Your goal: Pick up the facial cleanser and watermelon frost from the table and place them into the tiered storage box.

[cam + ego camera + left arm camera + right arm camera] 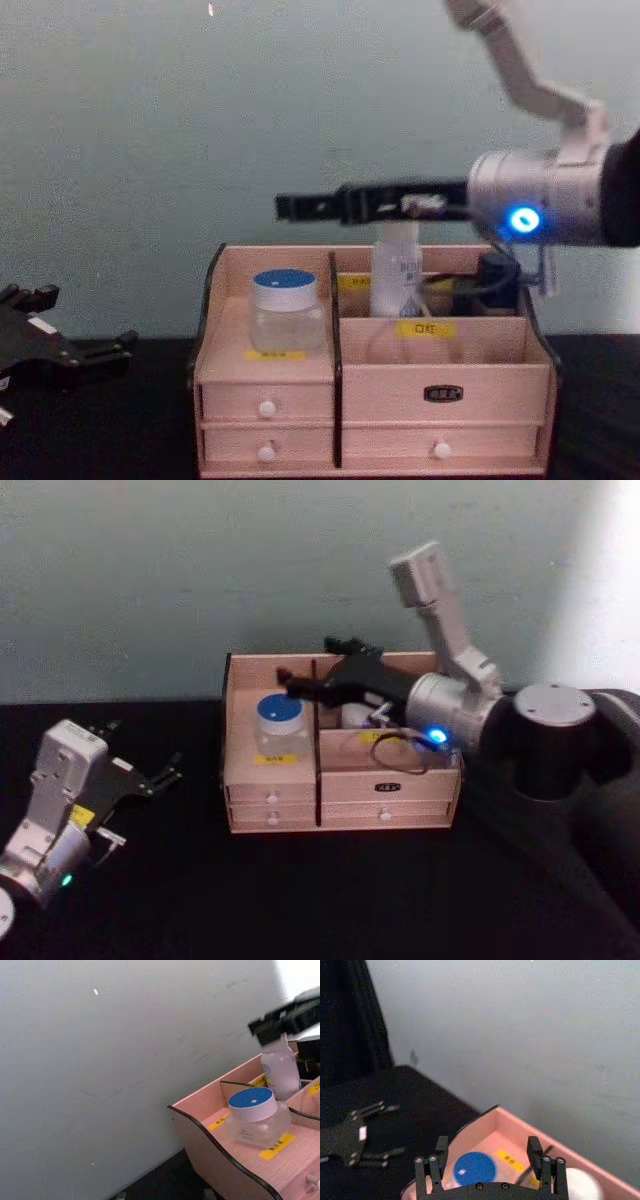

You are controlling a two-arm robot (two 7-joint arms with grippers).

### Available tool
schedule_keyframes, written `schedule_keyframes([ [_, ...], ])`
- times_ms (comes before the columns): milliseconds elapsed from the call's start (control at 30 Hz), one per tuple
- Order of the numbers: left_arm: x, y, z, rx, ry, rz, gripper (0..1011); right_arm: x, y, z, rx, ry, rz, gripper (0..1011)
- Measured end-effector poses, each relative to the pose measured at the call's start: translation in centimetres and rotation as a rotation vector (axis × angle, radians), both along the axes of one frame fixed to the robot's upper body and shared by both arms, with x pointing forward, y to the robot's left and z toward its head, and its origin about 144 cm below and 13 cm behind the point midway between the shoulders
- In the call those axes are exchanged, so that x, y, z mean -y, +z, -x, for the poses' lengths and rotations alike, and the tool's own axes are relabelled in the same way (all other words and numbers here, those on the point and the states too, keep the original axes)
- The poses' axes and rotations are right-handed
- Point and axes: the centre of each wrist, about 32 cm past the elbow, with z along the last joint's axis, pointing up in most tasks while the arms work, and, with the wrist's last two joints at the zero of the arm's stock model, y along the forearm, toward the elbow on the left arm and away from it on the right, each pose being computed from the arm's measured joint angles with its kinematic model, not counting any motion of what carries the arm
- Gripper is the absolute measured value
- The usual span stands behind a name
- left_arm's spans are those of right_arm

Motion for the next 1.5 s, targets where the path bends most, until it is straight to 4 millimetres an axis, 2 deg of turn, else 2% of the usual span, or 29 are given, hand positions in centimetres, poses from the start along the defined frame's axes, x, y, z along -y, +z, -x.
schedule_keyframes([
  [167,0.0,0.0,0.0,0.0,0.0,0.0,1001,1.8,0.6,0.9,0.053,-0.082,-0.035,1002],
  [367,0.0,0.0,0.0,0.0,0.0,0.0,1001,4.2,0.2,1.6,0.078,-0.197,-0.051,1002],
  [567,0.0,0.0,0.0,0.0,0.0,0.0,1001,6.9,-0.8,2.5,0.1,-0.322,-0.066,1002],
  [833,0.0,0.0,0.0,0.0,0.0,0.0,1001,9.7,-3.5,4.1,0.127,-0.492,-0.064,1002],
  [1100,0.0,0.0,0.0,0.0,0.0,0.0,1001,10.7,-6.4,5.3,0.131,-0.611,-0.051,1003],
  [1500,0.0,0.0,0.0,0.0,0.0,0.0,1002,10.1,-9.7,5.8,0.107,-0.65,-0.046,1002],
])
